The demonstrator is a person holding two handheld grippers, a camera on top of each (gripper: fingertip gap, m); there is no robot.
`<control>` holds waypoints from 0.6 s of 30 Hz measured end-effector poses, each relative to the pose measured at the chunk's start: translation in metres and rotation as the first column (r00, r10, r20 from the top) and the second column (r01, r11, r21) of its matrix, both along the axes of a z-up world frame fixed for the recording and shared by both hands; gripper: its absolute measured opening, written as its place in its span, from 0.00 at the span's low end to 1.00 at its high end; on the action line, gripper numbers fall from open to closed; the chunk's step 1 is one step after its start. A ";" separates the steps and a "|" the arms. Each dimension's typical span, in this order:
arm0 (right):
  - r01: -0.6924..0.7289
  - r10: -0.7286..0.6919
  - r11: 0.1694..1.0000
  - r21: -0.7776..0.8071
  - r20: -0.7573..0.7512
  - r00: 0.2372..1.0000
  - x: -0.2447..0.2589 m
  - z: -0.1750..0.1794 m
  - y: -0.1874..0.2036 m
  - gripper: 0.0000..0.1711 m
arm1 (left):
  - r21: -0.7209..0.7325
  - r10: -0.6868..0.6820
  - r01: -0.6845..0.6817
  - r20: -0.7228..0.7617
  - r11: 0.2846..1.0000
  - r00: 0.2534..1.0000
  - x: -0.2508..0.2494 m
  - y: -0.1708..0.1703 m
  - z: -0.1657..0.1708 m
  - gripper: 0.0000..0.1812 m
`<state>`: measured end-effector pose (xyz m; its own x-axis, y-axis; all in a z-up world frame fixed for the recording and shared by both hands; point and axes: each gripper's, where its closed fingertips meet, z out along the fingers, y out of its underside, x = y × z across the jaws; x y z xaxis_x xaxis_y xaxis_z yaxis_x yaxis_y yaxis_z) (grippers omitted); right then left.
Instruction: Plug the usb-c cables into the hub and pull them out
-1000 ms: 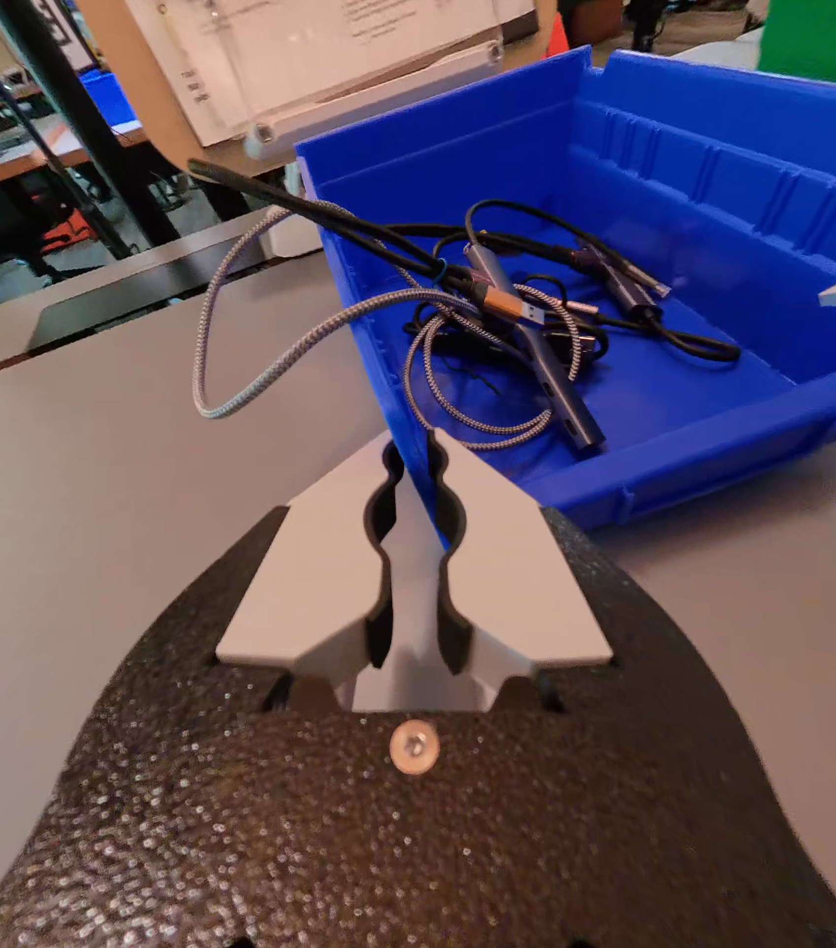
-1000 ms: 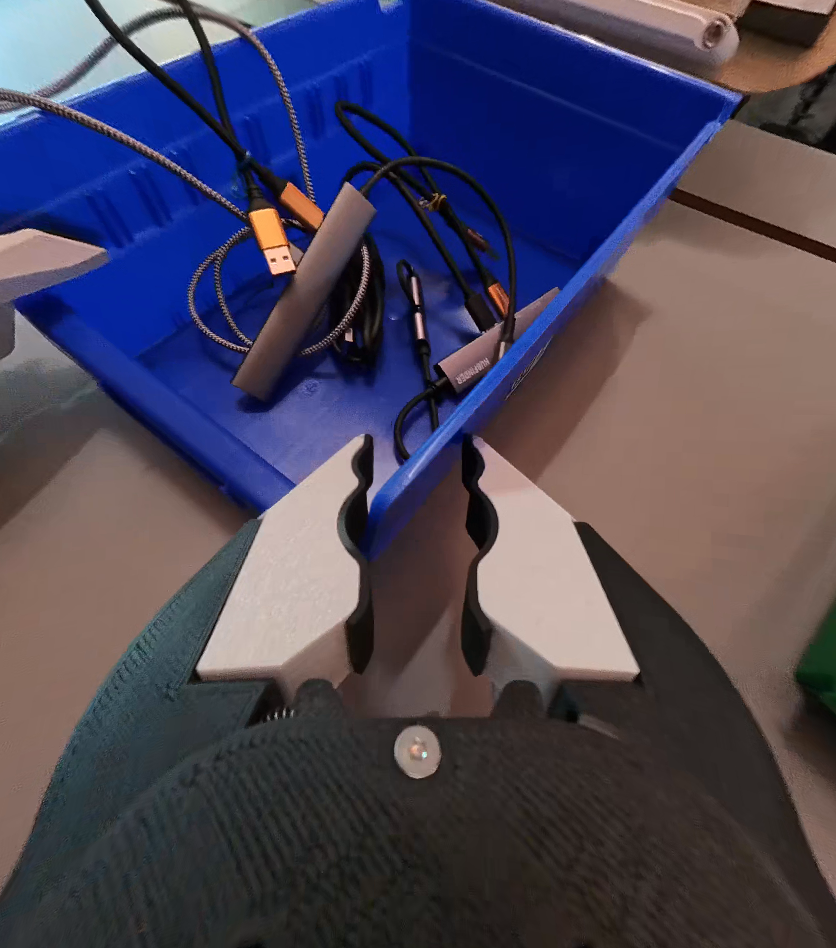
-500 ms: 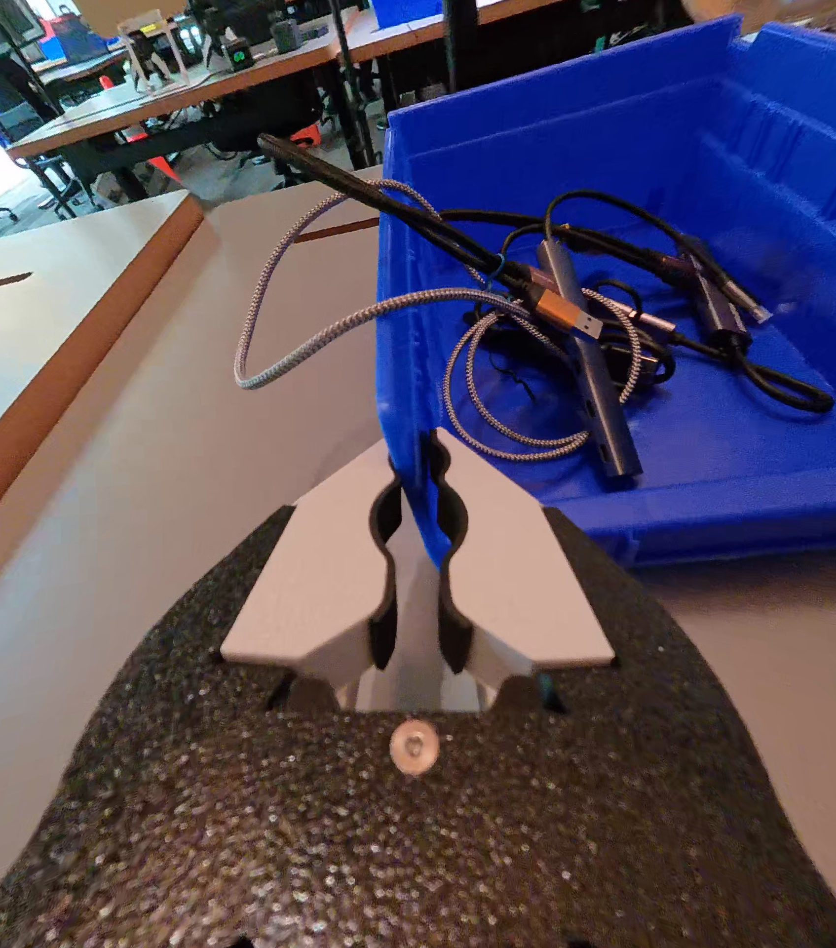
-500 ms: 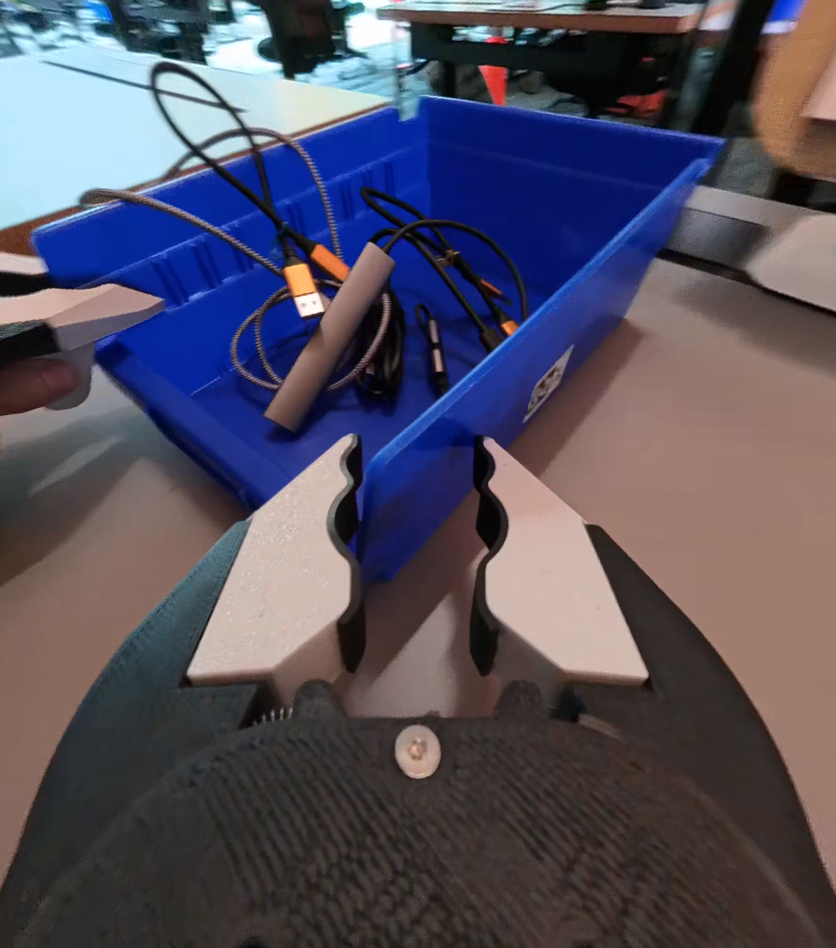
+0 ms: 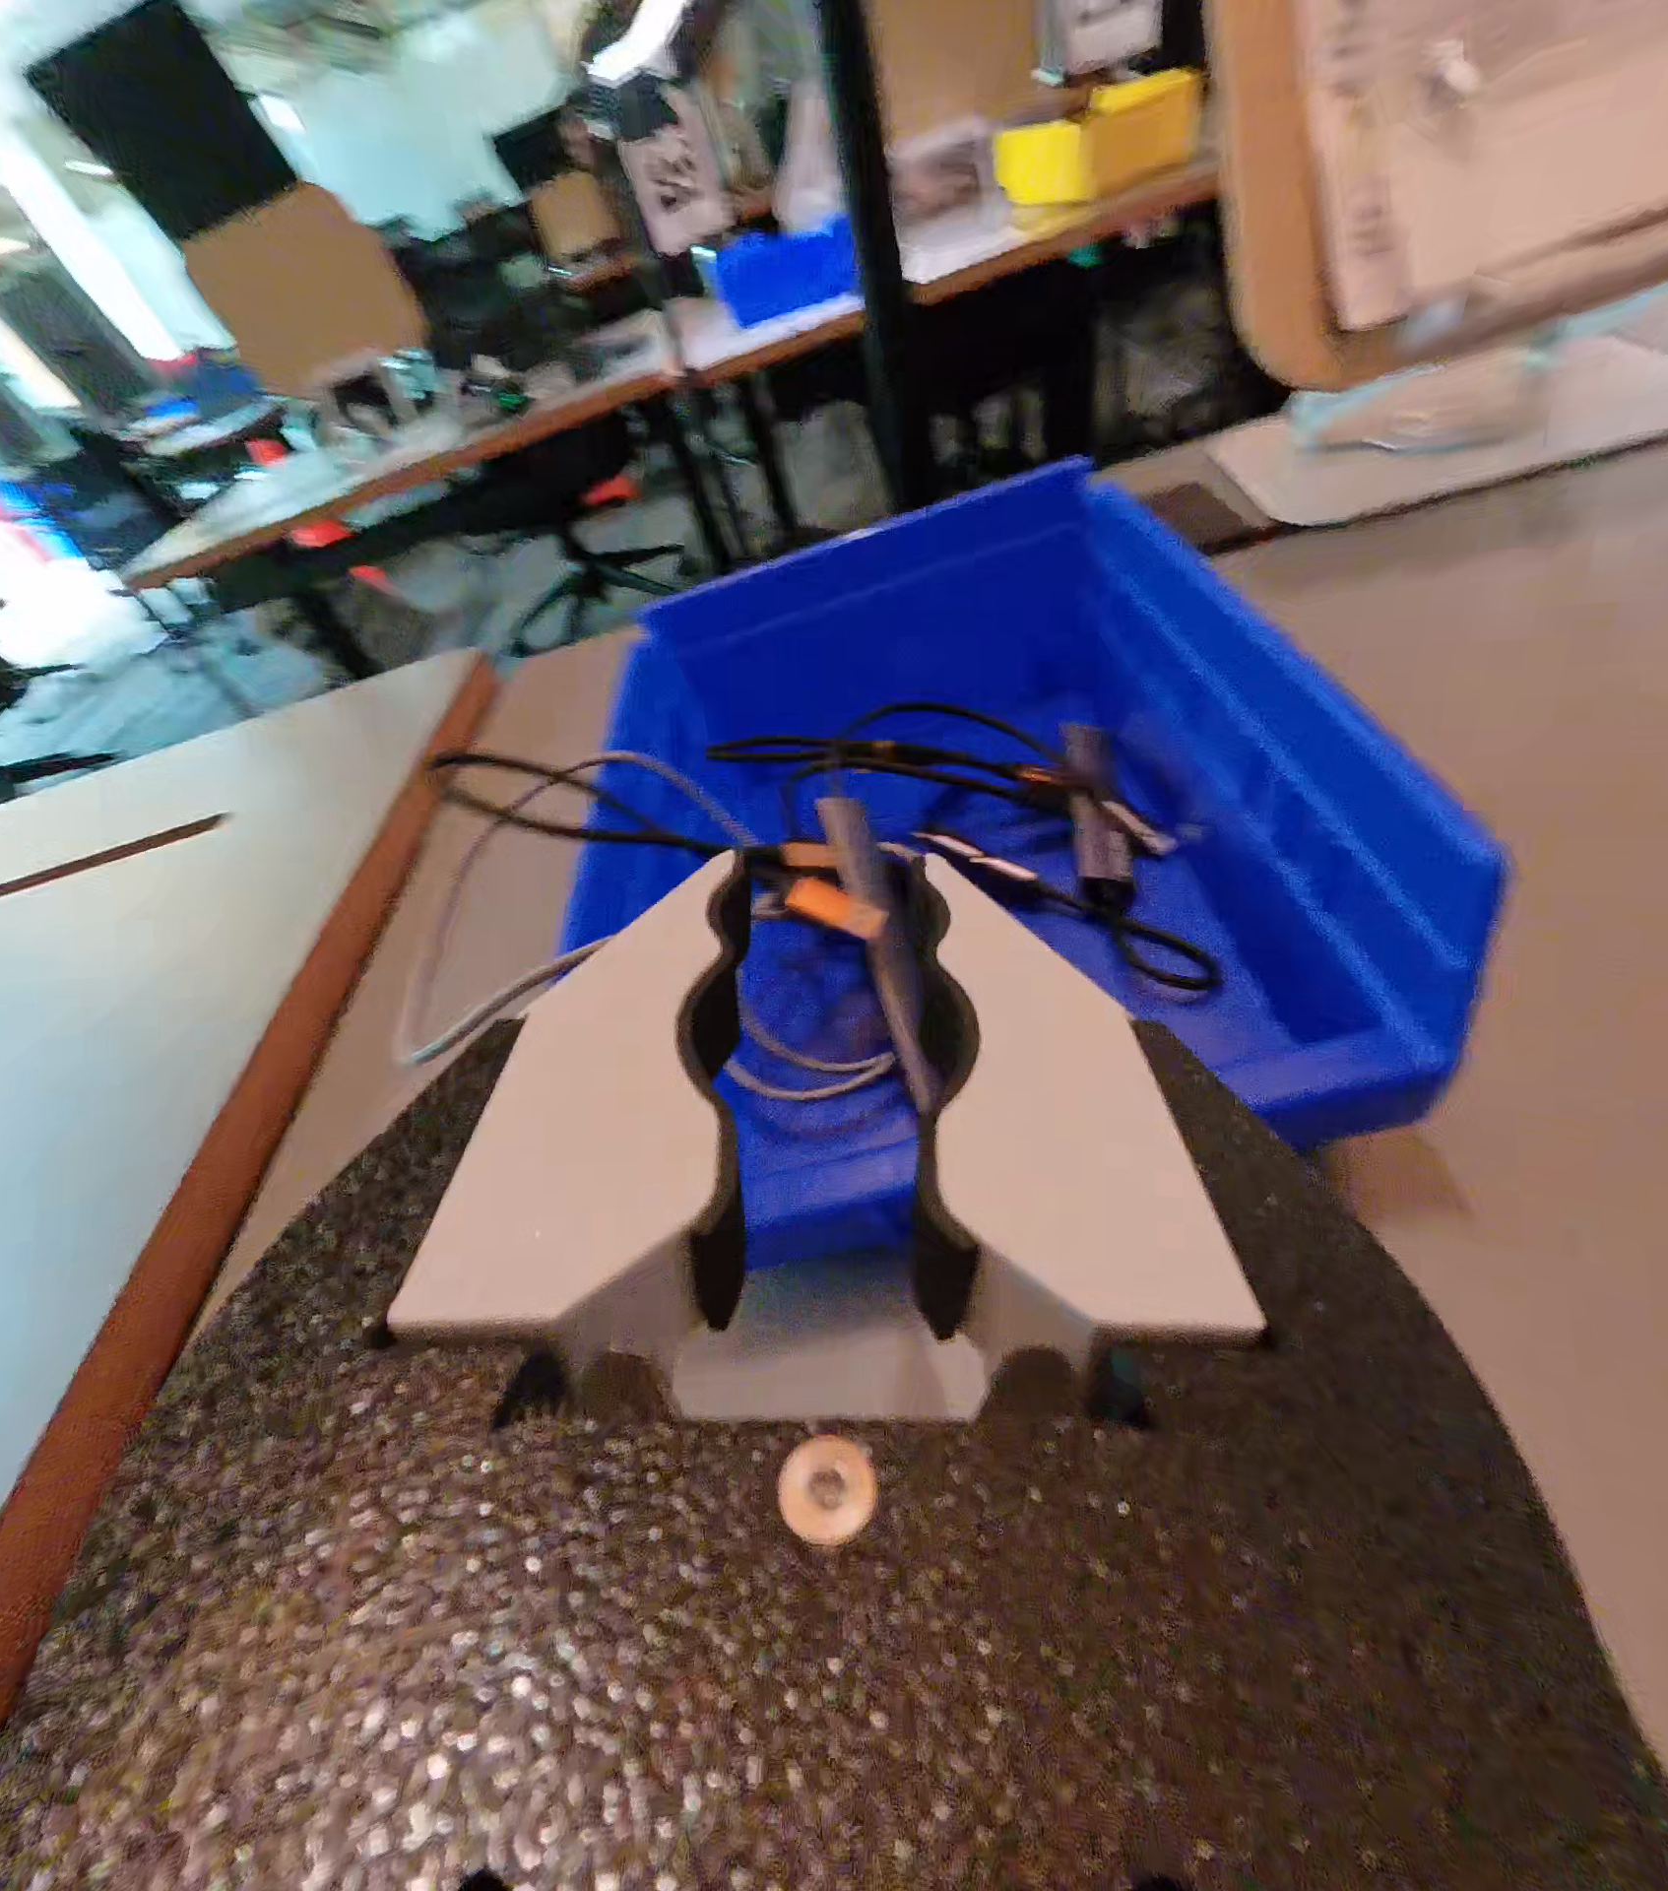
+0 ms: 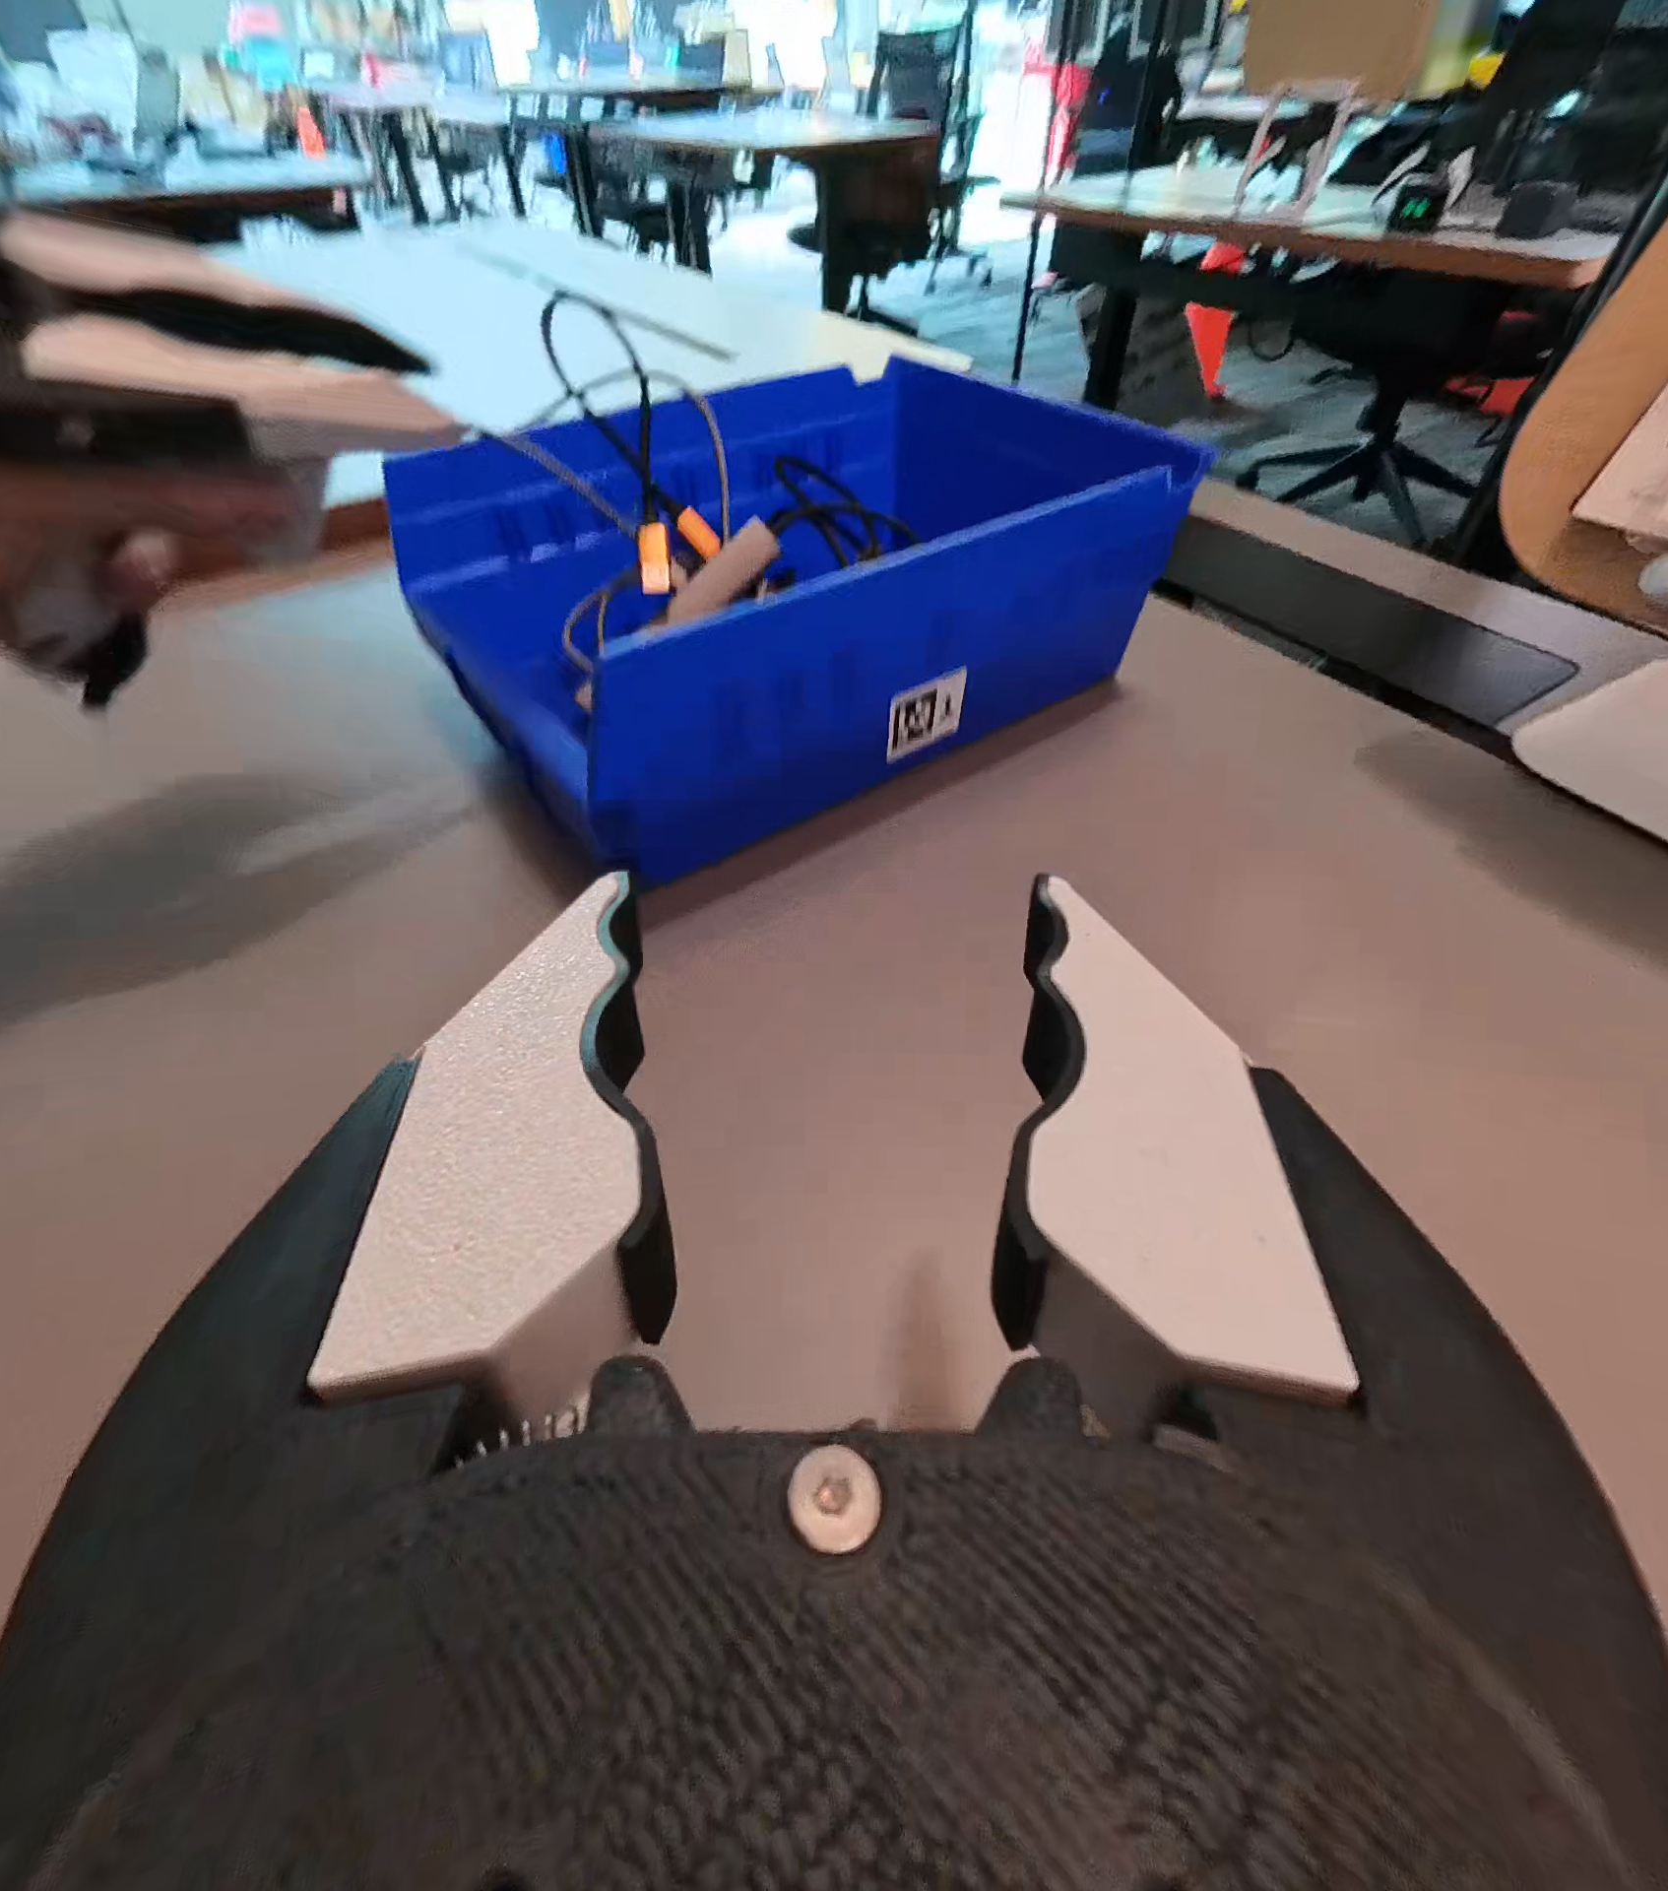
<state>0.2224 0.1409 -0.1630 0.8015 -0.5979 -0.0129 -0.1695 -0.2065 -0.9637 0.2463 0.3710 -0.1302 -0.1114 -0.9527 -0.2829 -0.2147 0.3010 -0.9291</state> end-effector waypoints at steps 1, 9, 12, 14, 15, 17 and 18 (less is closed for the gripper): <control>-0.017 0.017 0.999 -0.039 -0.003 1.000 -0.006 -0.005 -0.010 0.46 | -0.008 -0.118 0.118 -0.100 0.993 0.988 0.008 -0.029 -0.009 0.18; -0.136 0.135 0.987 -0.081 -0.026 0.991 -0.058 -0.013 -0.056 0.48 | -0.178 -0.234 0.152 -0.720 0.972 0.653 0.095 -0.069 -0.108 0.25; -0.135 0.131 0.987 -0.089 -0.055 0.990 -0.058 -0.015 -0.070 0.49 | -0.198 -0.252 0.156 -0.723 0.968 0.644 0.117 -0.076 -0.119 0.22; -0.106 0.101 0.989 -0.105 -0.050 0.994 -0.052 -0.017 -0.081 0.49 | -0.245 -0.284 0.147 -0.749 0.958 0.599 0.115 -0.085 -0.127 0.21; -0.098 0.093 0.989 -0.114 -0.051 0.994 -0.050 -0.019 -0.086 0.49 | -0.252 -0.280 0.126 -0.802 0.960 0.527 0.105 -0.086 -0.138 0.15; -0.079 0.072 0.989 -0.125 -0.061 0.996 -0.048 -0.021 -0.097 0.49 | -0.273 -0.308 0.146 -0.789 0.951 0.531 0.104 -0.089 -0.136 0.11; -0.067 0.060 0.989 -0.130 -0.060 0.996 -0.047 -0.021 -0.103 0.49 | -0.270 -0.319 0.170 -0.791 0.948 0.522 0.102 -0.088 -0.135 0.11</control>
<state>0.1756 0.0384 -0.1842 0.8382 -0.5452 0.0167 -0.2050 -0.3432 -0.9166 0.3480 0.2829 -0.2653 -0.4570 -0.8689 0.1903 -0.8374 0.3481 -0.4214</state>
